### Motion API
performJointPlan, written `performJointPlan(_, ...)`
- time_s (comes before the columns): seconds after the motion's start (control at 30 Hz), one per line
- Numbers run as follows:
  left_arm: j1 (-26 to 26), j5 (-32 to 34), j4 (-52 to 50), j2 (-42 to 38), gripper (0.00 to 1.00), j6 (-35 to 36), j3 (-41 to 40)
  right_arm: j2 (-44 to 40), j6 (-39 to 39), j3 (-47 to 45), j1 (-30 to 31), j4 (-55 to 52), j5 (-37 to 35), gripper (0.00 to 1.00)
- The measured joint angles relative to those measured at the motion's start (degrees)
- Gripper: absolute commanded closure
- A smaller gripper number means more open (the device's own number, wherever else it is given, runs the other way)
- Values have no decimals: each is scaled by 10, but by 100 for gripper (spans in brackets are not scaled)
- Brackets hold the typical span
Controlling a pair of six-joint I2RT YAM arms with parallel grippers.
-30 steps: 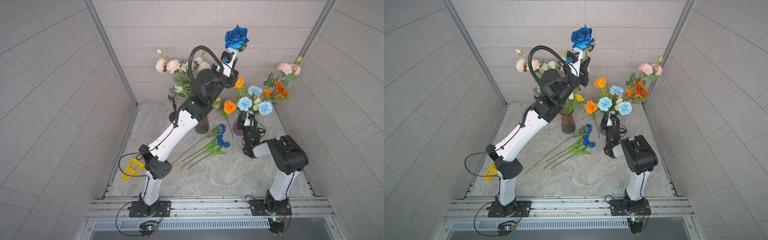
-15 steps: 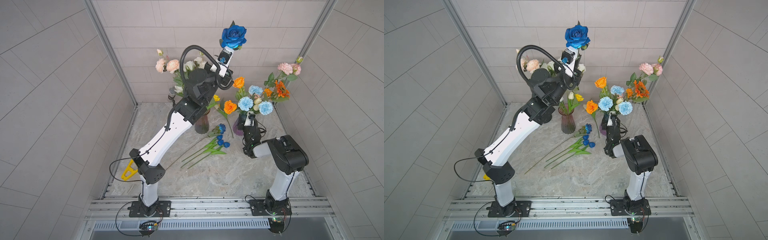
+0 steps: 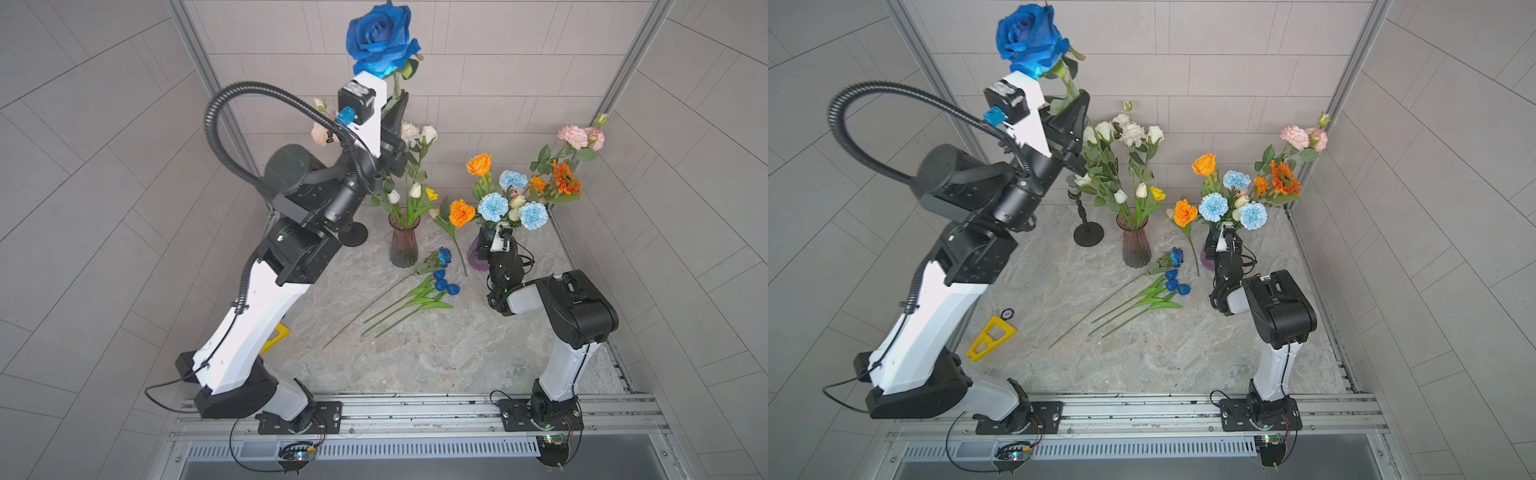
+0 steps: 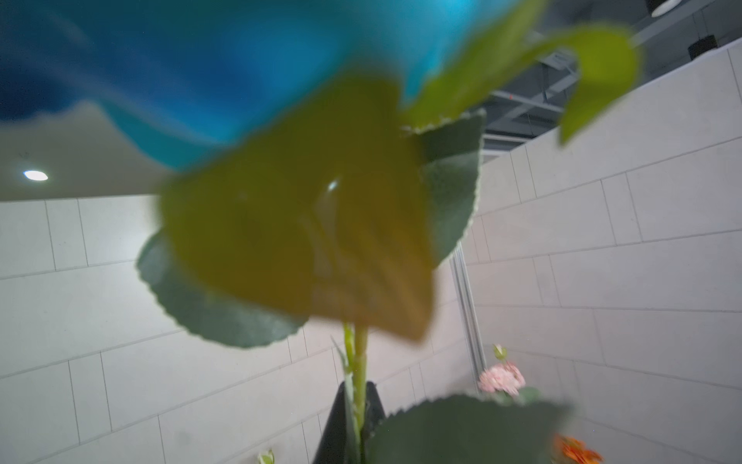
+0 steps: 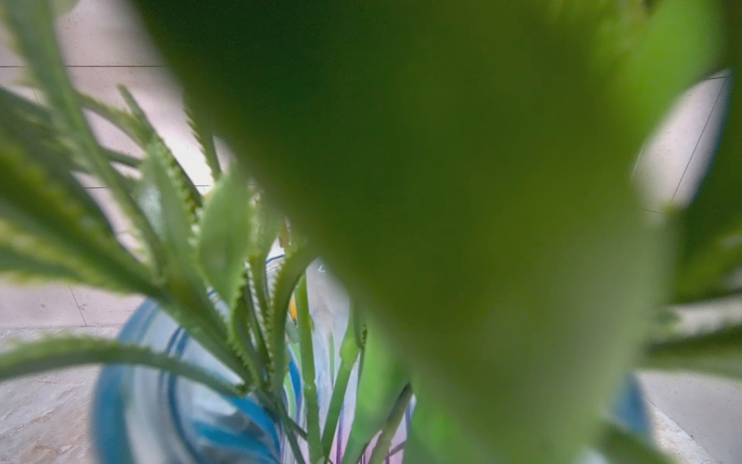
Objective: Pick out blue flowers from the vase
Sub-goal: Place the flower at the center of the board.
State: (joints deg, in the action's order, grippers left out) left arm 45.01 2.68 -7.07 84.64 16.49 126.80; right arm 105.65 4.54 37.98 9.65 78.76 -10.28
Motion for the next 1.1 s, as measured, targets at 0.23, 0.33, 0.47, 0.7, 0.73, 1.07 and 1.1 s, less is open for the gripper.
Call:
performJointPlan(0.23,0,35,-281,1,100,-37,196,0,0,0,-7,0,5,33)
performJointPlan(0.33,0,56,-384,-5,100,-50,207,0,0,0,-15,0,8,34)
performJointPlan(0.47,0,62,-483,12,100,-70,158,0,0,0,-22,0,9,34)
performJointPlan(0.7,0,28,-527,47,100,-110,-132,0,0,-1,-22,1,8,34)
performJointPlan(0.73,0,25,-530,49,100,-113,-164,0,0,-1,-22,1,8,34)
performJointPlan(1.07,-8,16,-471,38,100,-130,-357,-12,0,-17,-23,2,8,34)
performJointPlan(1.1,-10,17,-459,42,100,-129,-373,-13,0,-17,-23,2,8,34)
